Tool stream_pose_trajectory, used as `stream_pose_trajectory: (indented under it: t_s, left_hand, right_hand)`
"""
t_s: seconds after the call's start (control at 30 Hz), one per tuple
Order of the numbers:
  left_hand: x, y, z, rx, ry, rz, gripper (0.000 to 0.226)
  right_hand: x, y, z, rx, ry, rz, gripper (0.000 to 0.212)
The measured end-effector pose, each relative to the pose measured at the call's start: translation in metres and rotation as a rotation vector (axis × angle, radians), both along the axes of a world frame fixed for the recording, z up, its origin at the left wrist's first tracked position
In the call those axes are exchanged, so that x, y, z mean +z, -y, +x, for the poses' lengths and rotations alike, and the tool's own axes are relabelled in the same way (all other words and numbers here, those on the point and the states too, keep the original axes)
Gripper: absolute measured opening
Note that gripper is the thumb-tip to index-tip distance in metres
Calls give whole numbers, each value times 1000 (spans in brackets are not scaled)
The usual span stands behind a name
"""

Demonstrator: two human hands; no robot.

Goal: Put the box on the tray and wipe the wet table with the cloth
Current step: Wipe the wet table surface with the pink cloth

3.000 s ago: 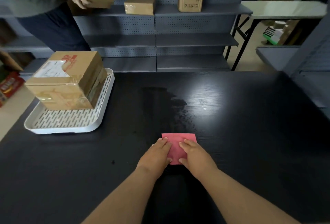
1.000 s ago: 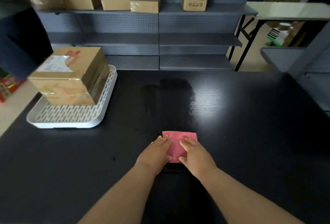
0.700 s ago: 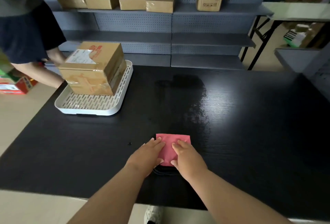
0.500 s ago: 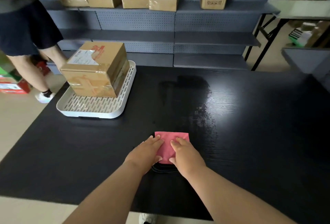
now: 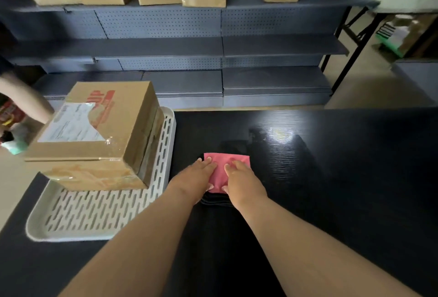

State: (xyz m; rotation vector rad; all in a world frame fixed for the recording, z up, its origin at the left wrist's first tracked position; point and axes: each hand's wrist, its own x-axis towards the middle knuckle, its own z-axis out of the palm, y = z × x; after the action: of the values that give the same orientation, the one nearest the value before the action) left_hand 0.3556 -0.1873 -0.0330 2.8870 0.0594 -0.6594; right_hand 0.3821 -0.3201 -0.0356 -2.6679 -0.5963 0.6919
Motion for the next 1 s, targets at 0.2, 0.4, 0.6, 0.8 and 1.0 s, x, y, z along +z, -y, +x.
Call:
stream_pose_trajectory:
  t_s: [0.2,0.4,0.6,0.8,1.0]
  left_hand:
    - [2,-29,80,-28,-1,8,67]
    - [6,-36,108,-31,-19,-4,68]
    - [9,-25,87,-15,-22,4,67]
    - [8,-3,21,-3,-15,-15,68]
    - [2,22,-84,36,-16,-23,68]
  right_hand:
    - [2,-36,76,-102,19,-33,63]
    - [5,-42,100,-86,37,-33,63]
    - [5,-29,79,-62,29,-57,65]
    - [10,-4,17,-36,3,-82,67]
    - [10,26,-80,41,-3,-60,65]
